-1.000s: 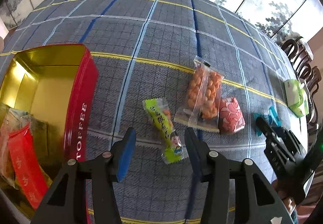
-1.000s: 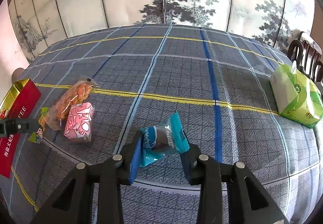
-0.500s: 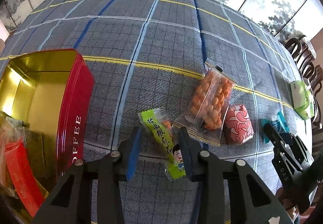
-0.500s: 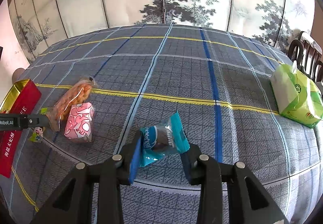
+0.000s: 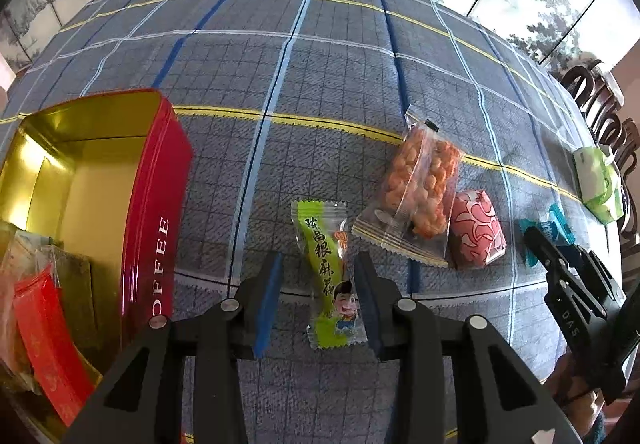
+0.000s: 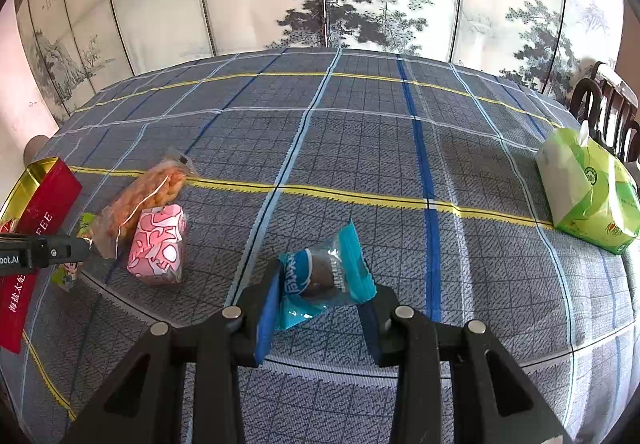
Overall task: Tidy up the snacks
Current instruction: 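Grasp the green candy stick with the left gripper while the right gripper holds the teal candy, then carry the green candy stick into the gold tin and open the left gripper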
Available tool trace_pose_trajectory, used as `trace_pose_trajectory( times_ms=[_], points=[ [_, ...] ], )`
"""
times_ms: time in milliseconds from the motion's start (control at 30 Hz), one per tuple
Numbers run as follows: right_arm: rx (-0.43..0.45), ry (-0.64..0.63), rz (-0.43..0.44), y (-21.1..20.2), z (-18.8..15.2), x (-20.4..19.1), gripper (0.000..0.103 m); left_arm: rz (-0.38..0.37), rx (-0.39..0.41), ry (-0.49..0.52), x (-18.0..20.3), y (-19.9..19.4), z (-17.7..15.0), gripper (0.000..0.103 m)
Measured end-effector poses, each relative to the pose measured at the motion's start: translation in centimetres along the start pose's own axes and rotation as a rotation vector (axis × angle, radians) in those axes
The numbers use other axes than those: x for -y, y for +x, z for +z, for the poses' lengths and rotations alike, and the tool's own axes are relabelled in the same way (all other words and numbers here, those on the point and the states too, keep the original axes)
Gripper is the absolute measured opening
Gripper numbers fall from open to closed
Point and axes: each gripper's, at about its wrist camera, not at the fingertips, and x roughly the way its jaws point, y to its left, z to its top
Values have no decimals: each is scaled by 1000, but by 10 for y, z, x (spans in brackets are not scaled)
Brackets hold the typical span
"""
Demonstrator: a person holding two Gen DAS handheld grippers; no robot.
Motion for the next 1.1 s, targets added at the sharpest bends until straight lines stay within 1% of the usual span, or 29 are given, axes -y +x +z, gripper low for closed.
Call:
trace_pose_trajectory(
  times_ms=[67,100,133,200,400,667,933,1100],
  points=[
    [0,2,2,0,0,0,37,4,3,6,0,0,0,31],
    [0,3,2,0,0,0,37,5,5,12,0,0,-1,26],
    [0,3,3,0,0,1,37,2,4,14,0,-1,-2,18],
    [0,2,2,0,0,1,37,-12,-1,15,0,-1,-3,15],
    [0,3,2,0,0,1,37,-10,21,65,5,-11,-12,15],
    [-1,-1,-4,0,0,1,37,-13,34,90,5,-28,-26,15],
    [-2,-5,-12,0,1,0,36,-4,44,107,-2,-50,-38,15],
    [-2,-8,-14,0,1,-1,36,-5,76,119,-13,-73,-43,15]
  ],
)
